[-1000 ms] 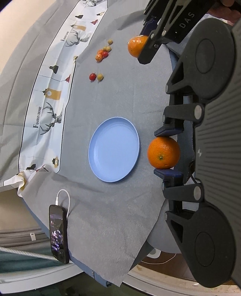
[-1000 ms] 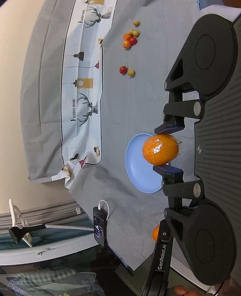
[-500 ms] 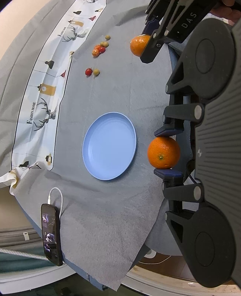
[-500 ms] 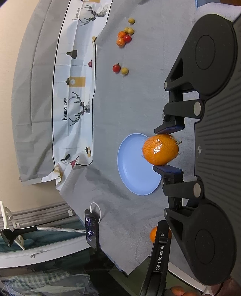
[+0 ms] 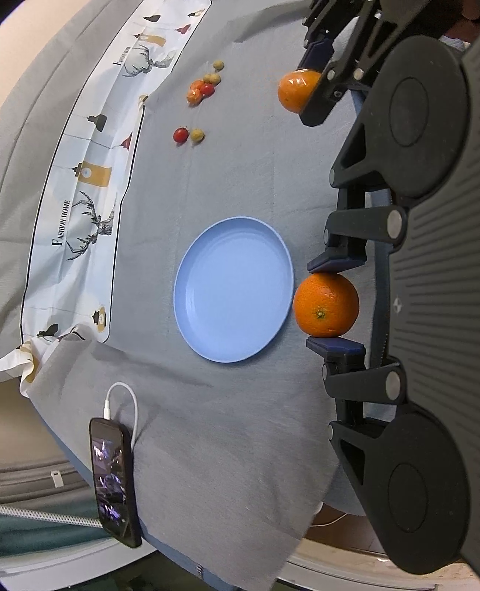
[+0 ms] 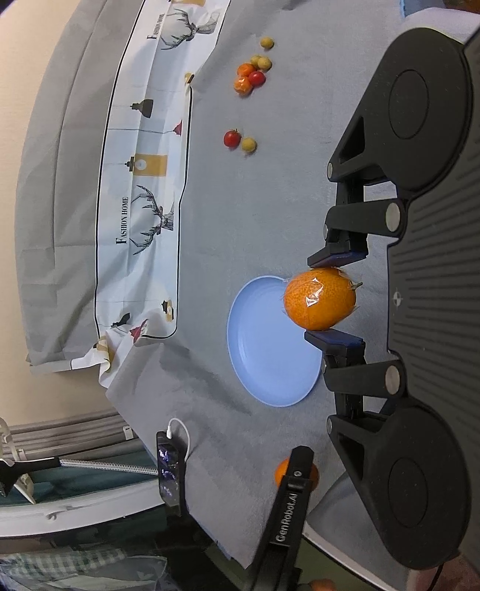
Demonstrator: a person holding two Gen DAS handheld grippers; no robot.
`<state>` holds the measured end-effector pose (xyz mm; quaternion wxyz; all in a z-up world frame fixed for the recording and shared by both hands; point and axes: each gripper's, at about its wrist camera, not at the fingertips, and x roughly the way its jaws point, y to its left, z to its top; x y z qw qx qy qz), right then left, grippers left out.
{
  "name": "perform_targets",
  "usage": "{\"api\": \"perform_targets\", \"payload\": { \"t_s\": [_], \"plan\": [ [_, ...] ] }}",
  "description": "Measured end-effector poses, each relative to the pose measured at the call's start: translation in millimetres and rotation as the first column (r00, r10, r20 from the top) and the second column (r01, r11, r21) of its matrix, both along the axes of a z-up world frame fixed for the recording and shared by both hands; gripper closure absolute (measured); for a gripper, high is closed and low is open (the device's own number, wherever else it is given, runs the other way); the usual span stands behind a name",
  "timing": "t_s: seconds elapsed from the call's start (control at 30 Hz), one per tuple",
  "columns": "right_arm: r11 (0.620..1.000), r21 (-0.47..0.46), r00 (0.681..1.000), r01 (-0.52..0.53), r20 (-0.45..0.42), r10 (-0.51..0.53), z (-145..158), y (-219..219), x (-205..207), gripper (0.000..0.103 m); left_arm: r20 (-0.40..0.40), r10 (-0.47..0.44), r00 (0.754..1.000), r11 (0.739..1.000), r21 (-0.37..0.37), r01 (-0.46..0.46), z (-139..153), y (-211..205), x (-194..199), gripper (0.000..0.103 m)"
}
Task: Organize fruits
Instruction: 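Carry both mandarins to the blue plate and open both grippers over it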
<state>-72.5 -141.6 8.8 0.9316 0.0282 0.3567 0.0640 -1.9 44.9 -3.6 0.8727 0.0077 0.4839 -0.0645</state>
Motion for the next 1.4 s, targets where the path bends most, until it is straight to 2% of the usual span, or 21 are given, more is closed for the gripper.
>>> {"api": "perform_targets", "payload": {
  "t_s": [0.3,0.67,0.9,0.93,1.0,1.03,1.07,1.1,1.13,1.23,1.4],
  "plan": [
    [0.998,-0.029,0.998,-0.049,-0.046,0.047,-26.1,12.3,46.0,0.066,-0.017,-0.013,1.000,1.000,0.020,0.013,-26.0,-9.9,53.1,0.063],
    [0.992,-0.030,0.984,-0.122,-0.135,0.117,-74.8,22.8,122.6,0.066,-0.071,-0.028,0.997,0.997,0.066,0.033,-75.1,-21.3,129.2,0.063],
    [0.982,-0.067,0.970,-0.177,-0.179,0.163,-102.1,34.7,154.1,0.066,-0.110,-0.020,0.994,0.993,0.115,0.033,-104.9,-28.1,154.3,0.063],
    [0.980,-0.072,0.968,-0.186,-0.183,0.170,-104.6,36.4,158.4,0.066,-0.108,-0.017,0.994,0.993,0.118,0.030,-105.5,-27.7,156.7,0.062],
    [0.975,-0.074,0.962,-0.209,-0.192,0.192,-106.7,38.9,166.9,0.065,-0.081,-0.020,0.996,0.994,0.105,0.028,-99.9,-25.6,158.7,0.044],
    [0.972,-0.073,0.960,-0.224,-0.189,0.207,-105.3,40.0,170.7,0.056,-0.059,-0.021,0.998,0.995,0.099,0.027,-94.3,-24.3,157.5,0.019],
    [0.970,-0.080,0.961,-0.228,-0.181,0.211,-102.3,40.2,172.9,0.048,-0.027,-0.015,1.000,0.995,0.099,0.017,-86.9,-22.7,154.6,0.001],
    [0.970,-0.094,0.964,-0.225,-0.168,0.208,-97.2,39.9,173.2,0.029,0.014,-0.008,1.000,0.995,0.097,0.007,-79.1,-20.3,149.4,0.000],
    [0.969,-0.106,0.966,-0.221,-0.158,0.203,-92.6,38.9,171.5,0.019,0.048,-0.010,0.999,0.995,0.097,0.006,-71.2,-18.9,142.5,0.000],
    [0.973,-0.111,0.973,-0.201,-0.135,0.185,-72.8,29.8,153.6,0.011,0.049,-0.030,0.998,0.993,0.116,0.024,-55.1,-16.3,121.7,0.000],
    [0.988,-0.070,0.979,-0.138,-0.160,0.125,-44.1,14.1,100.7,0.004,0.007,0.046,0.999,0.995,0.094,-0.047,-36.5,-3.2,69.7,0.000]
  ]
}}
